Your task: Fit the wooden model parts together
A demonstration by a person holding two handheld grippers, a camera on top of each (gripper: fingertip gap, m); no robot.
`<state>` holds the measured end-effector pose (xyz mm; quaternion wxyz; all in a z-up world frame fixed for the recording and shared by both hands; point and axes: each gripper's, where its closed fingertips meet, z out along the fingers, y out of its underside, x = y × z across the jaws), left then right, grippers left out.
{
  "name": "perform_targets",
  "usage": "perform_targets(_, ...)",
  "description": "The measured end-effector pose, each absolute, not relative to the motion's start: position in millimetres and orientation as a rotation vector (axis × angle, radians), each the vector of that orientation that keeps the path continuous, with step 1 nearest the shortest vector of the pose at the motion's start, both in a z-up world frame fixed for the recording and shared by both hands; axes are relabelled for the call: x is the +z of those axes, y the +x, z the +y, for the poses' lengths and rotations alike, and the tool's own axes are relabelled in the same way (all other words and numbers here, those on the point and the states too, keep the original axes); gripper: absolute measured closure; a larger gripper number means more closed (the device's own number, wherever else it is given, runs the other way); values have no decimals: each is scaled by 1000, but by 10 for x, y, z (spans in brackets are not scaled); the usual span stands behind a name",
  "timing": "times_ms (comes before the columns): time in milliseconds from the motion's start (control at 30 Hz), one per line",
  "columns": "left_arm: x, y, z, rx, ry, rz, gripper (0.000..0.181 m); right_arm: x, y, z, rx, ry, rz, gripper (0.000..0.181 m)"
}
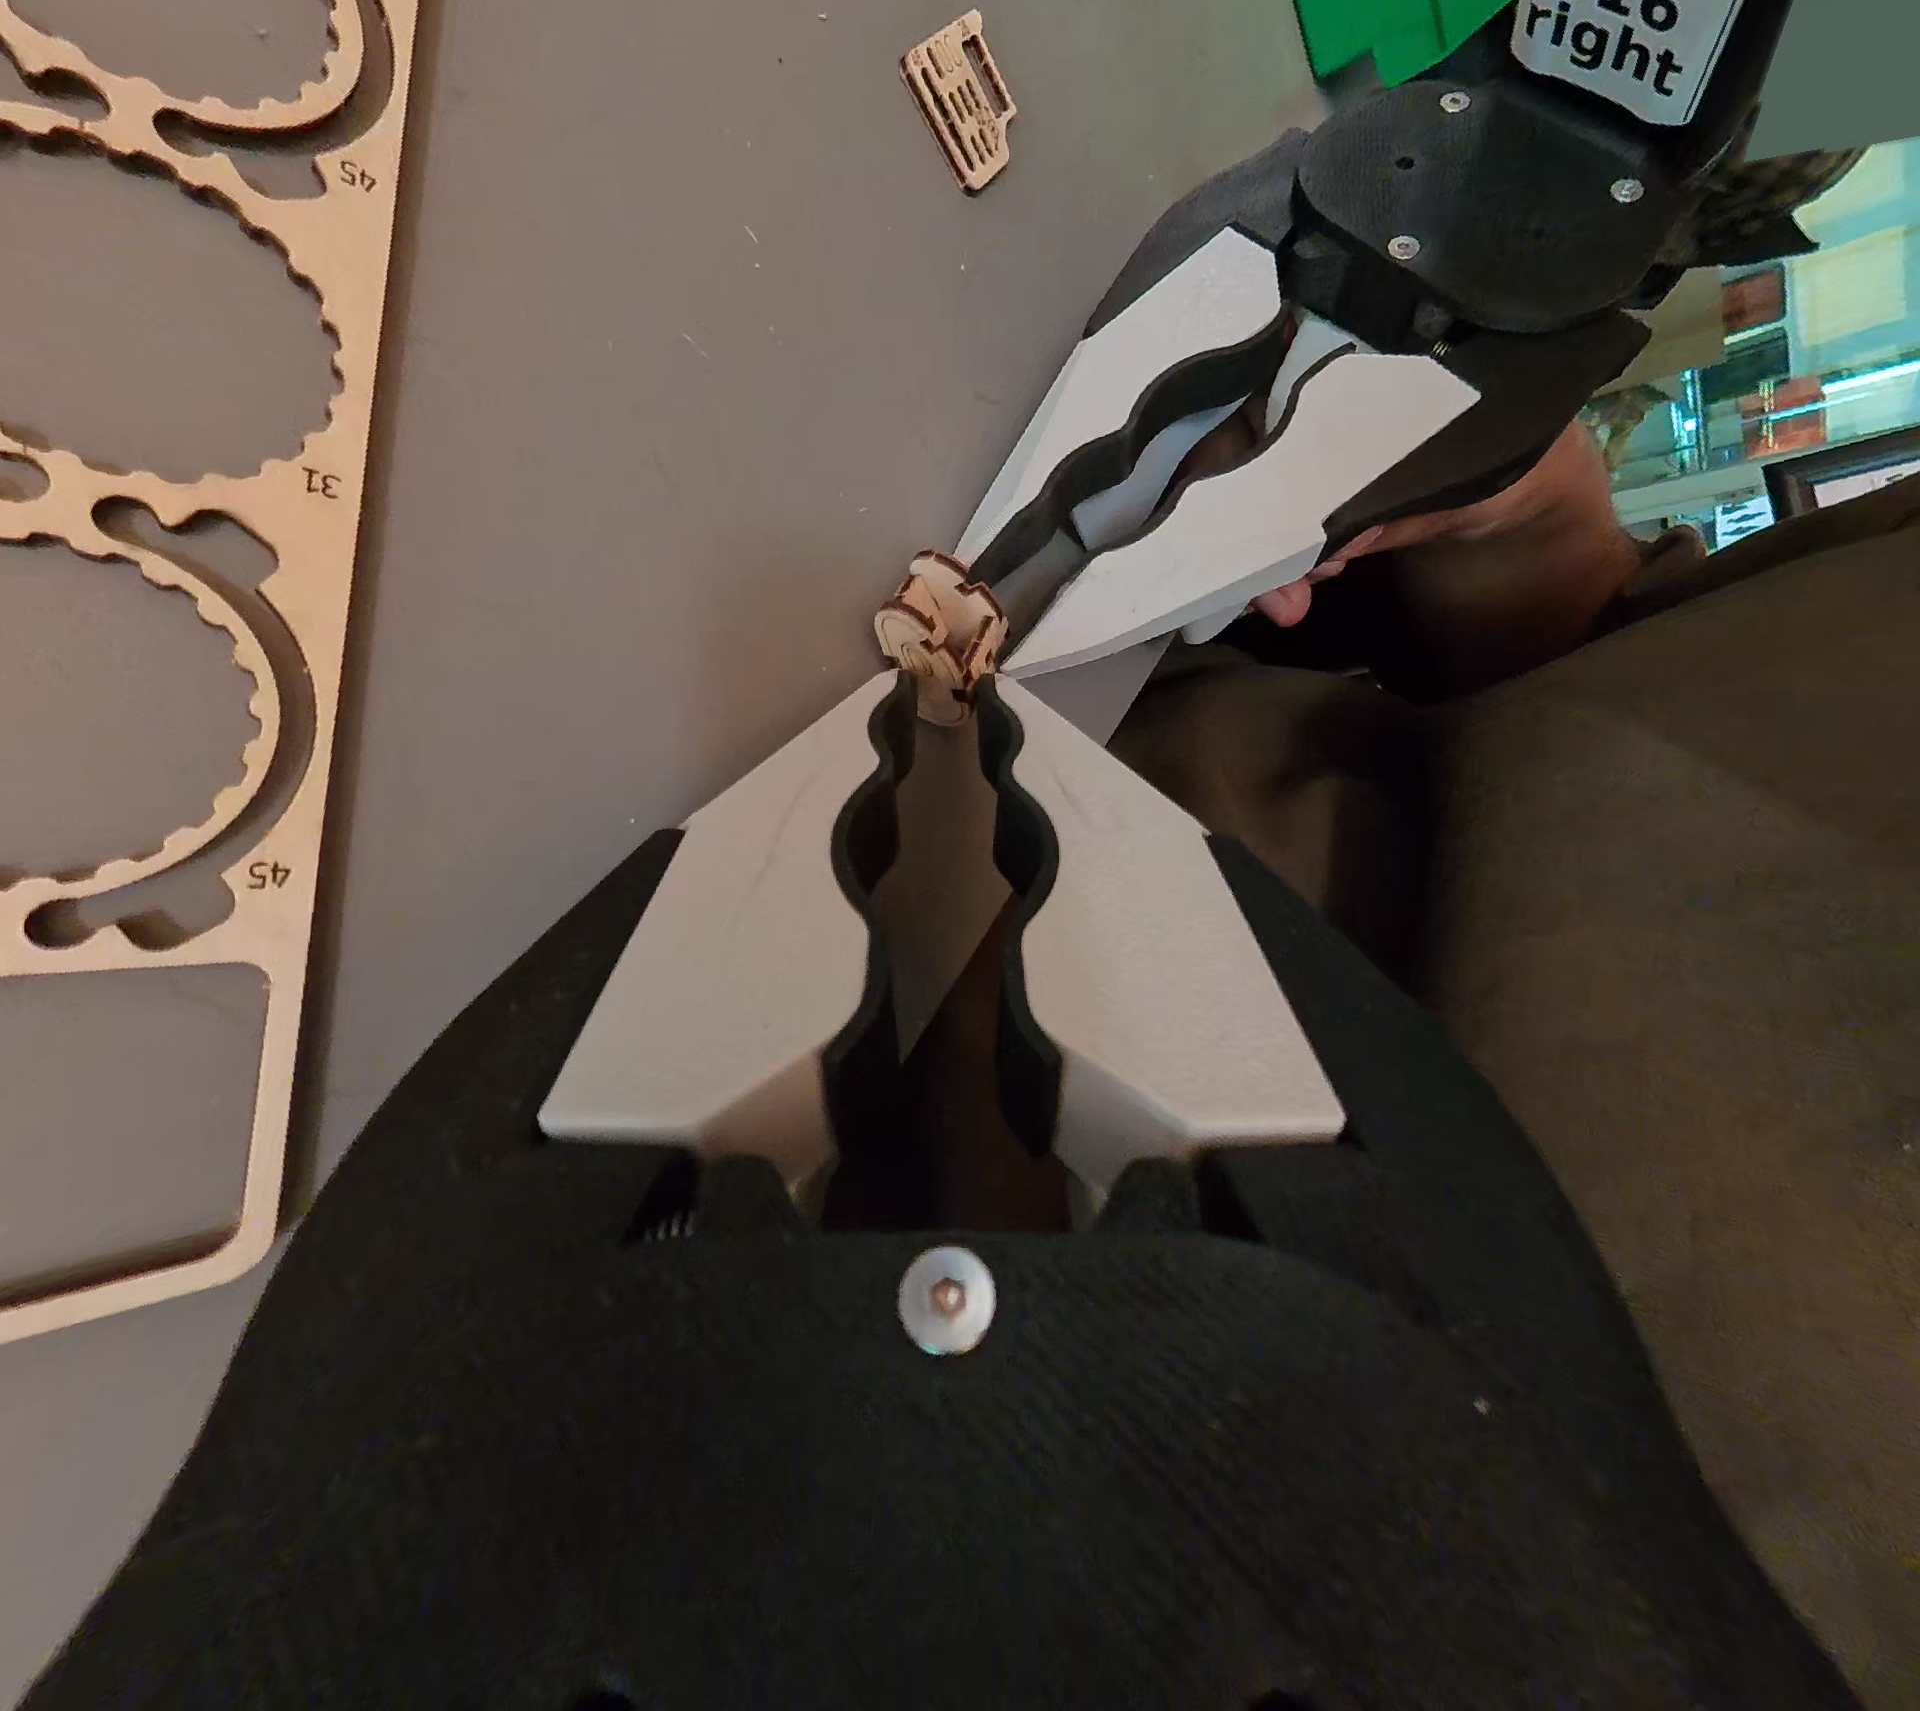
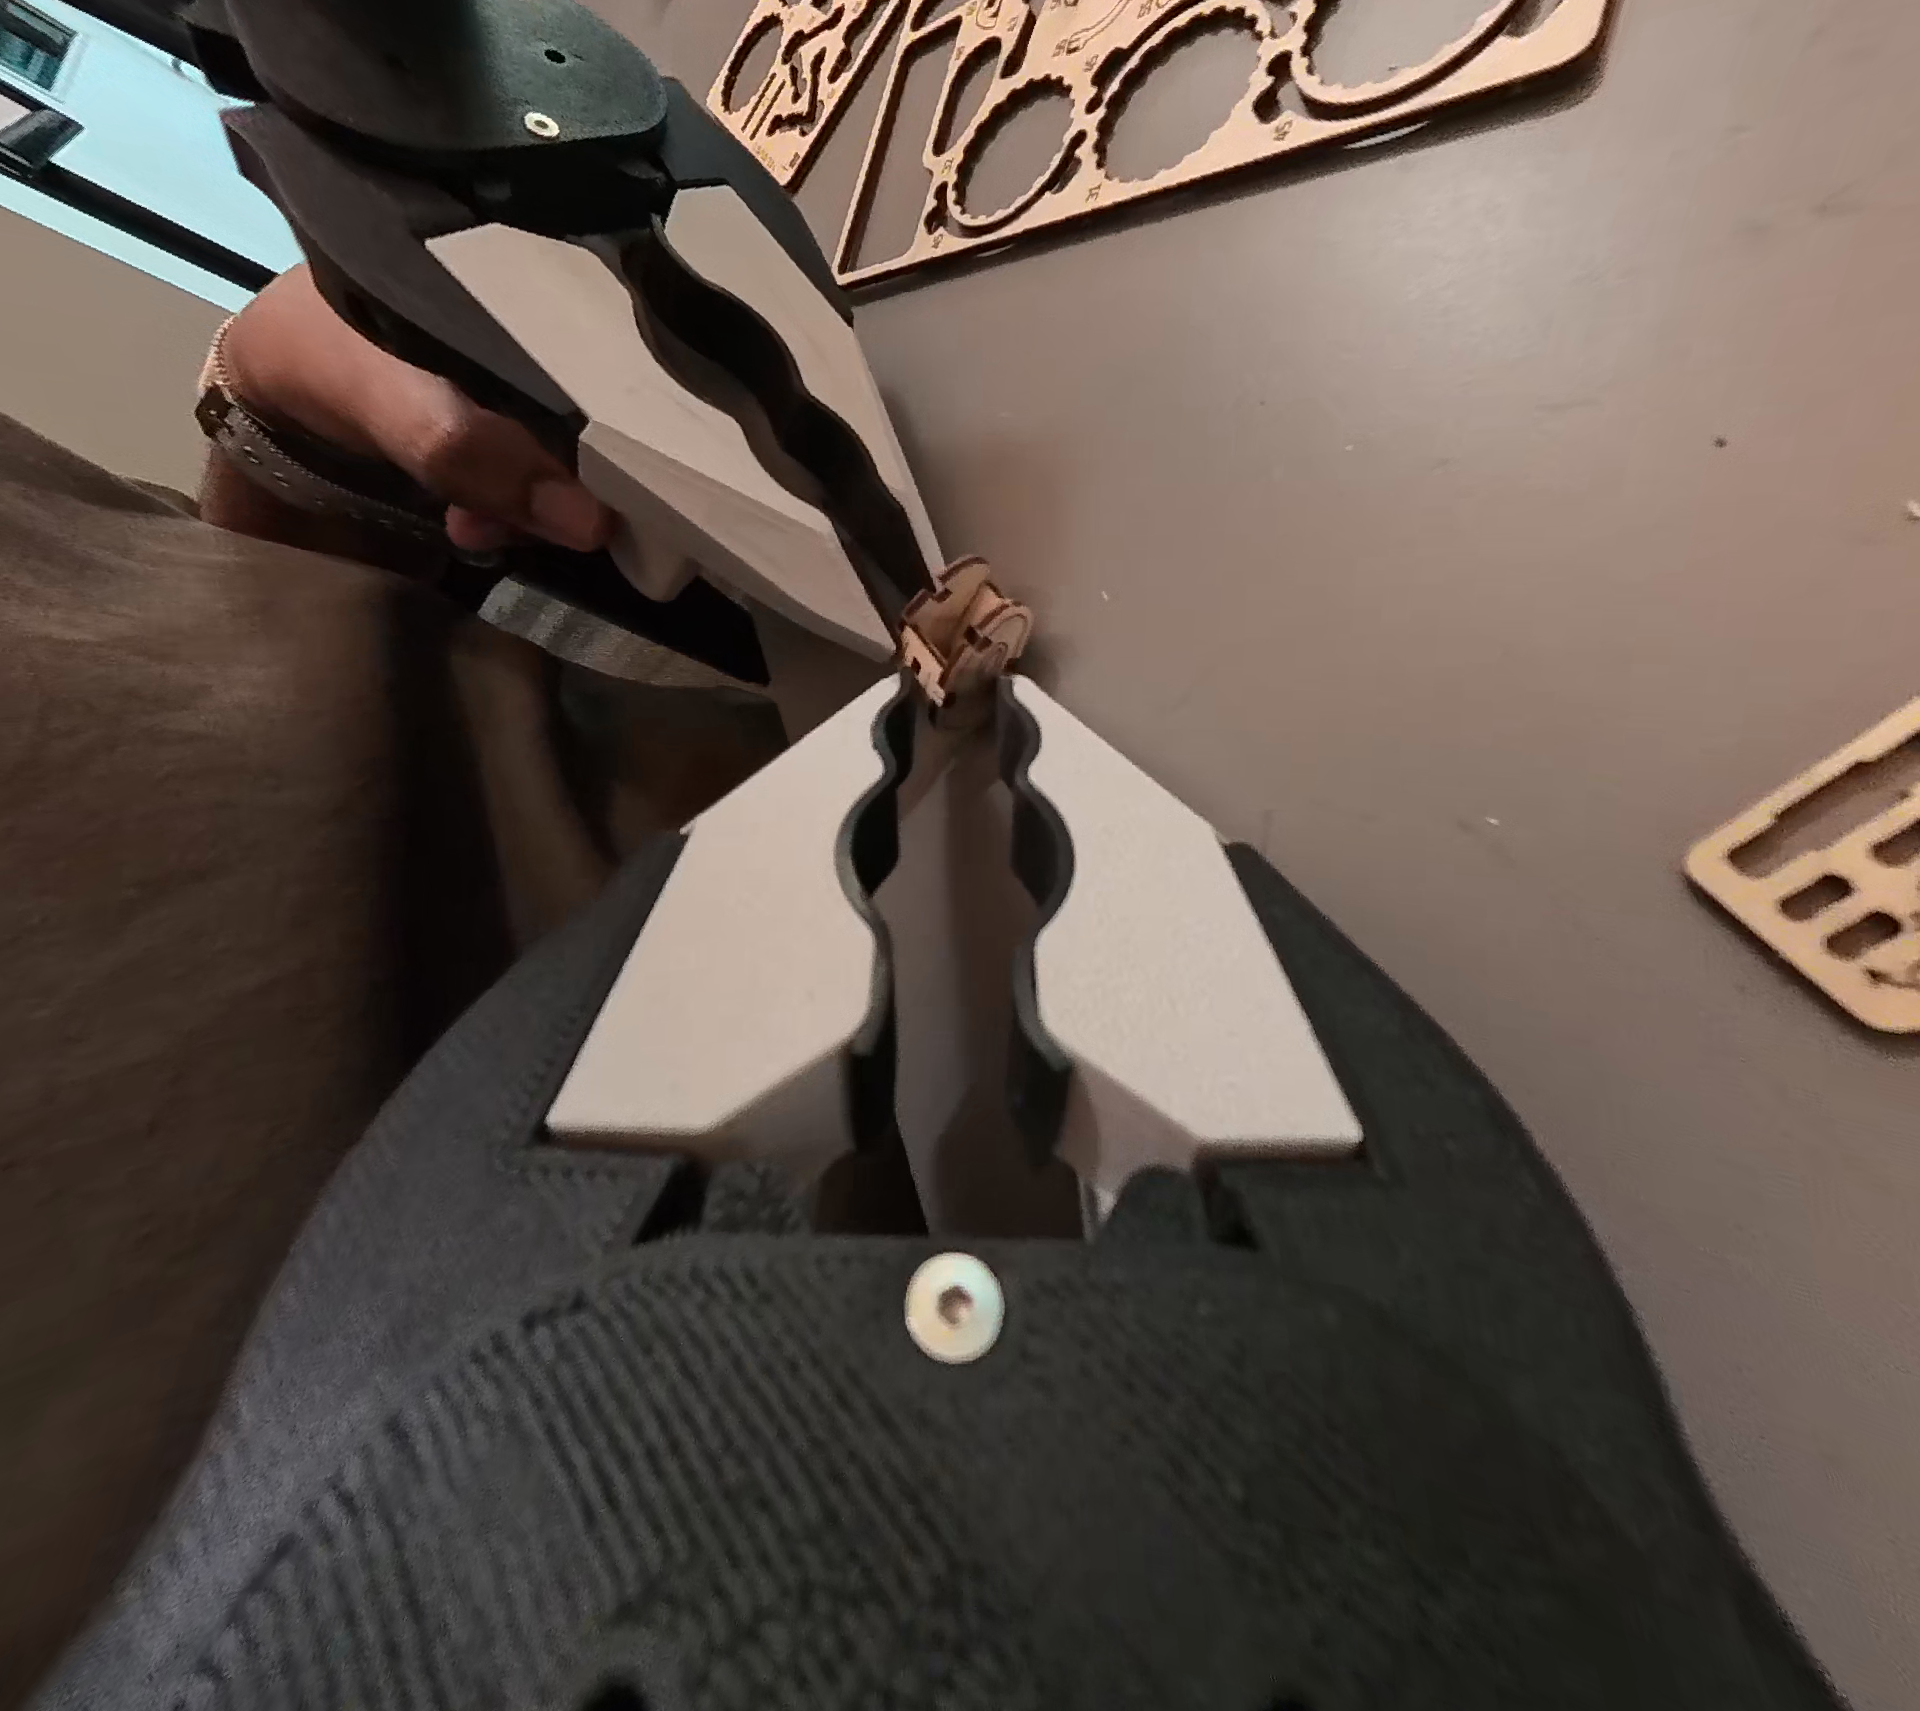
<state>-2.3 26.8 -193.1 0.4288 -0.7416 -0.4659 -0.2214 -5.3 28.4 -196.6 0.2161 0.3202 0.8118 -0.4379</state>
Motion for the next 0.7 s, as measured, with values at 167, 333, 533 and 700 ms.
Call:
perform_targets(167,-1928,-34,269,-565,-1839,-1161,174,-1966,-52,284,-1217,873,2257,168)
perform_targets(333,-1927,-42,270,-557,-1840,-1156,174,-1966,-53,284,-1221,866,2261,168)
perform_targets(533,-1928,-40,270,-550,-1843,-1152,174,-1967,-52,286,-1218,870,2256,168)
perform_targets(700,-1919,-28,272,-574,-1824,-1152,173,-1960,-53,291,-1221,880,2251,167)
